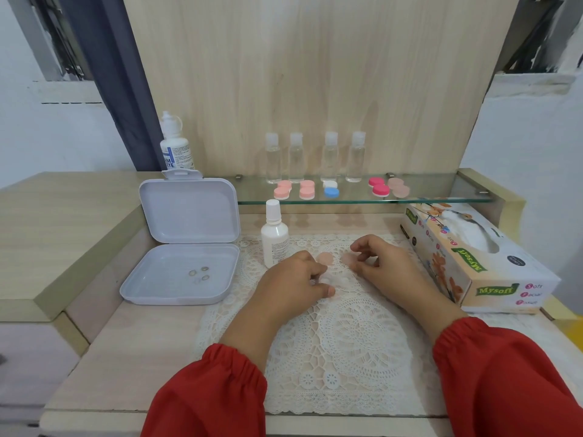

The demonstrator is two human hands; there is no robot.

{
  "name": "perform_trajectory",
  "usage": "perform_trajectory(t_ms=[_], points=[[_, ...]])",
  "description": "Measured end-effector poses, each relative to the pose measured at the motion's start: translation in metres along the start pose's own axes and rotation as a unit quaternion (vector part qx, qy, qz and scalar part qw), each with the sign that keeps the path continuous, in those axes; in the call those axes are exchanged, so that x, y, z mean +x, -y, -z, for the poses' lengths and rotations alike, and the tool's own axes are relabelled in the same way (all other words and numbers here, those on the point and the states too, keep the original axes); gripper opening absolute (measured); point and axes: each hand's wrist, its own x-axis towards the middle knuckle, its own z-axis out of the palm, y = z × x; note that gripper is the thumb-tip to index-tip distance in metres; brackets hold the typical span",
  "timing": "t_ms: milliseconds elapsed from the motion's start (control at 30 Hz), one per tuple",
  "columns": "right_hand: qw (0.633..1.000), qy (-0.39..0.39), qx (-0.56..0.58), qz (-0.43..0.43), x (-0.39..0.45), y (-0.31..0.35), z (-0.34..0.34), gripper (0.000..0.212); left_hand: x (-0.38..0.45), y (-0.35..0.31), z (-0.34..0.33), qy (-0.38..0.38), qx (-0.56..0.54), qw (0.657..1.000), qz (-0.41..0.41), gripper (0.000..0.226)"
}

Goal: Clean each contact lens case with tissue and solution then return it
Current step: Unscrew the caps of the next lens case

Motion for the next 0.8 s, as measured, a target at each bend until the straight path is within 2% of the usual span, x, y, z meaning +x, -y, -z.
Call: perform_trajectory(t_ms=[100,200,267,567,800], points=[[1.000,-0.001,-0.023,0.002,0.000,-0.001,0.000,0.016,0.000,0.000,-0.001,-0.003,-0.012,1.000,0.003,0.043],[0.997,-0.001,-0.067,0.045,0.001,-0.005,-0.002,0.010,0.000,0.001,-0.001,-0.014,-0.027,0.999,0.011,0.035],[0.995,0.004,-0.076,0.064,0.002,-0.007,-0.004,0.014,-0.001,0.001,-0.002,-0.020,-0.042,0.999,0.014,0.033],[0.996,-0.044,-0.043,0.058,-0.002,-0.008,-0.002,0.018,-0.008,-0.002,0.004,-0.043,-0.110,0.992,0.043,0.036],[0.995,-0.050,-0.054,0.063,-0.007,-0.003,-0.001,0.017,-0.020,0.003,0.016,-0.085,-0.176,0.978,0.078,0.023]])
